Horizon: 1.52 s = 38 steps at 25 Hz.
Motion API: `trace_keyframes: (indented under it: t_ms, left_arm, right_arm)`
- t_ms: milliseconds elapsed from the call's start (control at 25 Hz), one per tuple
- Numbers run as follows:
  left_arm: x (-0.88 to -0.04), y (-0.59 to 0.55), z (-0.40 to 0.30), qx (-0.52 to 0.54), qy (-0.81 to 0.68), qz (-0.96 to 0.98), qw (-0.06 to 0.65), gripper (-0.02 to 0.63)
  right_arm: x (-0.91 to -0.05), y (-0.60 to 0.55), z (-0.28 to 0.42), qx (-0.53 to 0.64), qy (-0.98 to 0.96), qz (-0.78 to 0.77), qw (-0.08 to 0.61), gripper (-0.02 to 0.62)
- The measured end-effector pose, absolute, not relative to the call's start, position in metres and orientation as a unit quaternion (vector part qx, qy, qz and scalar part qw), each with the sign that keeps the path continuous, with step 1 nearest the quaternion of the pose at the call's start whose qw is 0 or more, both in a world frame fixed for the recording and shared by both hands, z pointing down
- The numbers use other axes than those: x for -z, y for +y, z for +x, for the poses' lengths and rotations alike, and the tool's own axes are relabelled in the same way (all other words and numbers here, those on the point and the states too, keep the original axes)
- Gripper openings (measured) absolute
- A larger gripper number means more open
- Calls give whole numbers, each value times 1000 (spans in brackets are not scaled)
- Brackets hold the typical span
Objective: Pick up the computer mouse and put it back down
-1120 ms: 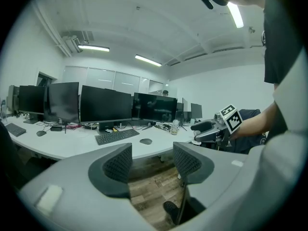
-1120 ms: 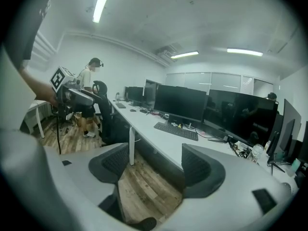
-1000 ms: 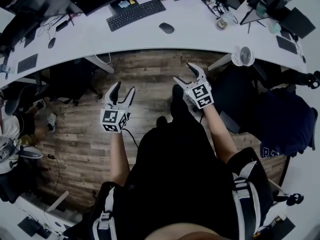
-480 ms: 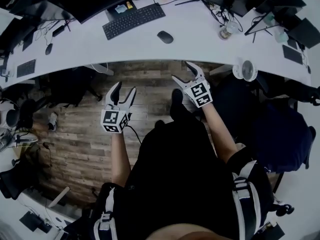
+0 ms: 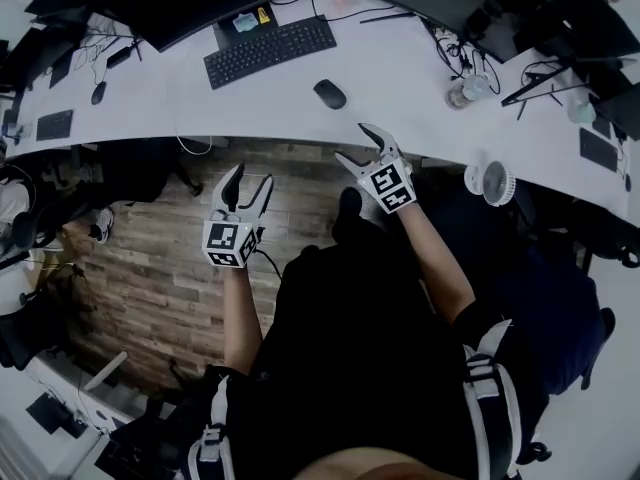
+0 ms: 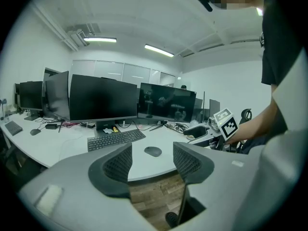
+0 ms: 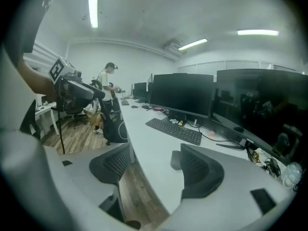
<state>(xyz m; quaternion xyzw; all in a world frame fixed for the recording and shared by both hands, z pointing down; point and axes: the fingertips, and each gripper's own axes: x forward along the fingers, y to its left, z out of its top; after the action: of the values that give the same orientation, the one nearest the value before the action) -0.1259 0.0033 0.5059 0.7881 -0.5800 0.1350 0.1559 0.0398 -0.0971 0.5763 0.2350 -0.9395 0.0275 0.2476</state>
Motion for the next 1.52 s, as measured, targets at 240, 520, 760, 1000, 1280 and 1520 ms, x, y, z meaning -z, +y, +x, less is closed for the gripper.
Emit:
trace_keyframes:
  t_ms: [240, 520, 760, 1000, 1280, 1520]
  left_arm:
    - [-506, -26, -108, -139, -592, 779, 156, 262]
    - [-504, -47, -86, -147, -582, 785, 152, 262]
    - [-505, -60, -95, -146, -583, 785, 149, 262]
    - [-510, -90, -95, -136, -571, 796, 145, 262]
    - [-515, -123, -104, -132, -547, 813, 146, 262]
    - [-522, -143, -118, -138, -531, 822, 151, 262]
  right_arm:
    - [-588, -120, 39, -22, -947, 196, 253, 328]
    - [-599, -145, 47, -37, -947, 201, 246, 317]
    - [-603, -159, 45, -37, -946, 204, 250, 316]
    - [-612, -175, 56, -39, -937, 220, 267, 309]
    - [-626, -192, 56, -53, -927, 235, 286, 310]
    - [-640, -200, 46, -74, -920, 248, 293, 313]
